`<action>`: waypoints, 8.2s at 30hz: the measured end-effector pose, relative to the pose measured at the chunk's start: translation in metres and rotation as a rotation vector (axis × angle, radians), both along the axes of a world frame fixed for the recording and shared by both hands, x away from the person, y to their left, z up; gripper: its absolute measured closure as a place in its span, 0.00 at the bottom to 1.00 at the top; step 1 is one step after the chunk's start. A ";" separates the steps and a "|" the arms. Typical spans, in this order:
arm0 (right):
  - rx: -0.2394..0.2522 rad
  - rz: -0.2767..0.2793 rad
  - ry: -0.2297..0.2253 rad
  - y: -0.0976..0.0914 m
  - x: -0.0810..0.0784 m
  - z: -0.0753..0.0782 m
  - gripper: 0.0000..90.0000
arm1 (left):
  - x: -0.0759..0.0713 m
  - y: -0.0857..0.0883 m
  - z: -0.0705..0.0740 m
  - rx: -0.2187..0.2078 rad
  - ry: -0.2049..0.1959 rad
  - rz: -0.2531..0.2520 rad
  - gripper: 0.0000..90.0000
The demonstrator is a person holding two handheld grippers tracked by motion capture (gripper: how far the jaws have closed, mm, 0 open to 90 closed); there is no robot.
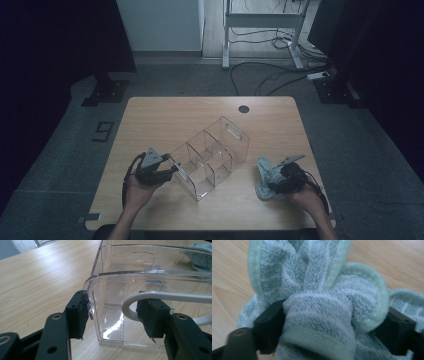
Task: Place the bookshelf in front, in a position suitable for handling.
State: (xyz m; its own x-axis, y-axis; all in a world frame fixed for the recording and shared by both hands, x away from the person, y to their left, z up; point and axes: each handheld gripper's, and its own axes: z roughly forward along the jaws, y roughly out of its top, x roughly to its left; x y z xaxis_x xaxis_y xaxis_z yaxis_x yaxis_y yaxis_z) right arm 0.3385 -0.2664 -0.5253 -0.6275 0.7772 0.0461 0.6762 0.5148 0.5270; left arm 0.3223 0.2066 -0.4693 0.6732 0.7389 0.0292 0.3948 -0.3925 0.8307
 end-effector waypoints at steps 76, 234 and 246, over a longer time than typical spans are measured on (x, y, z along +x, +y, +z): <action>0.205 0.057 -0.260 0.036 0.014 0.146 0.61 | -0.035 -0.006 0.001 -0.007 0.015 0.025 0.50; -0.006 0.061 -0.119 0.081 0.050 0.004 0.58 | -0.036 -0.008 0.002 -0.016 0.030 0.020 0.50; 0.006 0.060 -0.122 0.076 0.044 0.008 0.58 | -0.036 -0.008 0.001 -0.018 0.027 0.020 0.50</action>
State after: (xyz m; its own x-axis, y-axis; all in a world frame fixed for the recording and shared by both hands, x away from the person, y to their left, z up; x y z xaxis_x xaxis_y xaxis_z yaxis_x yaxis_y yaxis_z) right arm 0.3825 -0.1900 -0.5171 -0.6742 0.7380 -0.0292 0.5749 0.5492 0.6066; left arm 0.2864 0.1984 -0.4681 0.6588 0.7523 -0.0018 0.4244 -0.3696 0.8266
